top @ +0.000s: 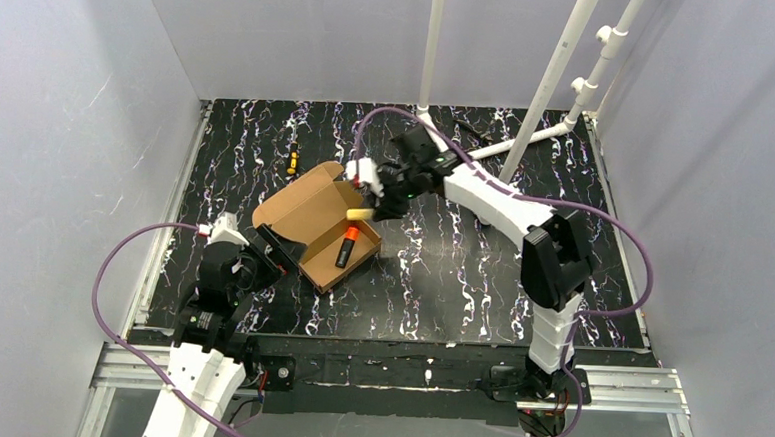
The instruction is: Fold the paper box
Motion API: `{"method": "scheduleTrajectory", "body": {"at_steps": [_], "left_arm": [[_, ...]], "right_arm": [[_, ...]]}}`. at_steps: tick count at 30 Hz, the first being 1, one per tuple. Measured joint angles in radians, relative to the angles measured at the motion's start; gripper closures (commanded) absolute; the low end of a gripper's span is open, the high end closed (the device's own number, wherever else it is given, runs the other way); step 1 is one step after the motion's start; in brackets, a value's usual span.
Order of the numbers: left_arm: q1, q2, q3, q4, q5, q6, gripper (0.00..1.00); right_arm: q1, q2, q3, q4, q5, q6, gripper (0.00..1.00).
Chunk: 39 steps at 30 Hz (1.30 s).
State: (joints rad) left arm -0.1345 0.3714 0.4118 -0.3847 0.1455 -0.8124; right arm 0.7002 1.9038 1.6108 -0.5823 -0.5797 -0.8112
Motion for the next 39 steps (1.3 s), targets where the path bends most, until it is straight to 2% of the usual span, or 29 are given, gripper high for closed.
{"method": "scheduleTrajectory", "body": {"at_steps": [4, 10, 15, 24, 29, 33, 35, 39], "left_arm": [[0.0, -0.003, 0.023, -0.049, -0.035, 0.0, 0.02], [0.0, -0.029, 0.05, -0.113, -0.105, -0.008, 0.02], [0.0, -0.06, 0.05, -0.153, -0.157, -0.021, 0.02], [0.0, -0.061, 0.05, -0.195, -0.209, -0.057, 0.02], [0.0, -0.049, 0.05, -0.208, -0.218, -0.068, 0.02], [0.0, -0.047, 0.05, -0.217, -0.225, -0.072, 0.02], [0.0, -0.048, 0.05, -0.219, -0.228, -0.071, 0.02], [0.0, -0.048, 0.05, -0.217, -0.229, -0.07, 0.02]], "right_arm": [[0.145, 0.065, 0.114, -0.107, 0.031, -0.174, 0.91], [0.294, 0.157, 0.18, -0.183, 0.093, -0.271, 0.89], [0.337, 0.227, 0.228, -0.213, 0.155, -0.297, 0.87], [0.343, 0.235, 0.267, -0.231, 0.228, -0.322, 0.81], [0.346, 0.241, 0.297, -0.23, 0.269, -0.341, 0.7], [0.357, 0.256, 0.313, -0.223, 0.325, -0.341, 0.4], [0.367, 0.262, 0.315, -0.204, 0.373, -0.326, 0.34], [0.379, 0.277, 0.351, -0.177, 0.474, -0.282, 0.29]]}}
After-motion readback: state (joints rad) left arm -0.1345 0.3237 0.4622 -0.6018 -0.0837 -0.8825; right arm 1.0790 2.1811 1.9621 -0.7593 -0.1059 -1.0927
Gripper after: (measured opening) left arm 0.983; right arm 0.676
